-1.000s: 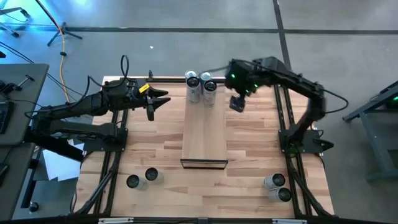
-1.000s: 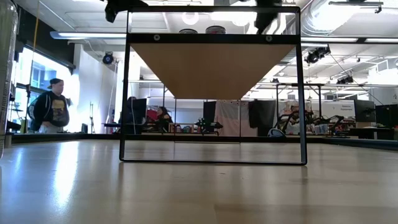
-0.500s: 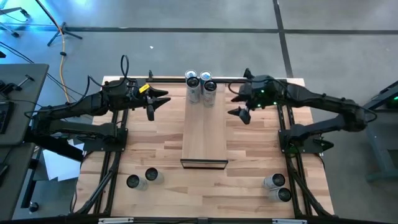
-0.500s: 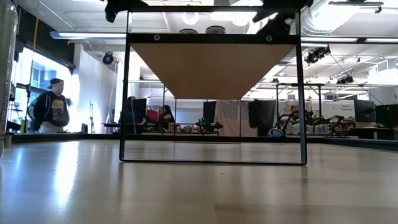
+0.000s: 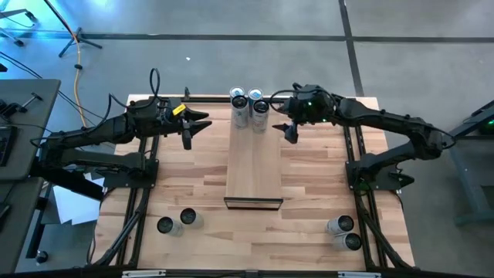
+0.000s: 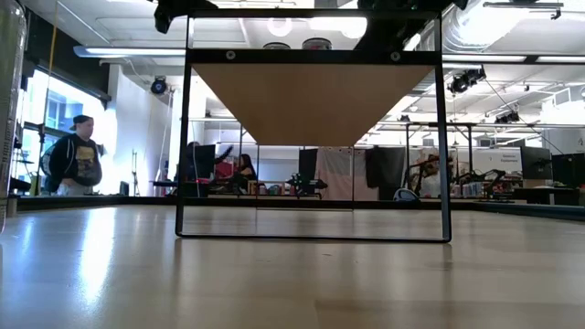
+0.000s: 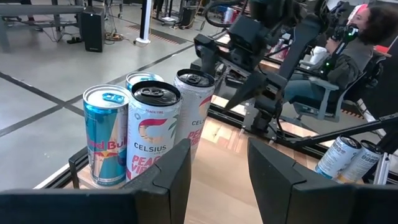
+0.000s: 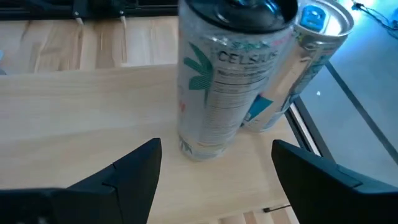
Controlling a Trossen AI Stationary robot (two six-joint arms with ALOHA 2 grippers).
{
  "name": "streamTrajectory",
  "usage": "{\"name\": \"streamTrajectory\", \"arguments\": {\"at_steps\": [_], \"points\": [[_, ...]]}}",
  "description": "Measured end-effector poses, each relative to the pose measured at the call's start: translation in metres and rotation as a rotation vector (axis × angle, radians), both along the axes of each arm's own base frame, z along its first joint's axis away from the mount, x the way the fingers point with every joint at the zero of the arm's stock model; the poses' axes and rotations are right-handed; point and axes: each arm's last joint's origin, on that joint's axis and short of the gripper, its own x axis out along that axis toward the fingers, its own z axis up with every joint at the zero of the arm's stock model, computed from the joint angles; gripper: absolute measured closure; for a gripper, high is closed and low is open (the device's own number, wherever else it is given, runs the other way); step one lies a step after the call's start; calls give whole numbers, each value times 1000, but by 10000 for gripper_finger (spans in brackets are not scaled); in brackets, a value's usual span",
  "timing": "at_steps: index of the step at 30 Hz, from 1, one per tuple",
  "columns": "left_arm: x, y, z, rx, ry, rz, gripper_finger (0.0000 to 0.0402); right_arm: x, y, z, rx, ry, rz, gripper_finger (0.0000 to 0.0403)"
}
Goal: Place canned beverage on shelf
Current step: Put the white pink soda can aligned with the other white pink soda can
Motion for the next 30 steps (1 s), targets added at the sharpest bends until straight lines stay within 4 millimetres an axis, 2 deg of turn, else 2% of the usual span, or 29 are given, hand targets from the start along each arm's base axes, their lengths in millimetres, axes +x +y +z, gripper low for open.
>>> {"name": "streamTrajectory", "arguments": {"at_steps": [4, 14, 24, 30], "points": [[0, 0, 0, 0, -2, 0, 270, 0, -7, 3, 25, -50, 0, 112], [0, 0, 2, 3, -16, 0, 270, 6, -8, 7, 8, -121, 72, 112], [0, 0, 1, -21, -22, 4, 270, 27, -27, -11, 28, -144, 117, 112], [0, 0, 1, -21, -21, 4, 270, 30, -27, -9, -4, -185, 165, 112]]}}
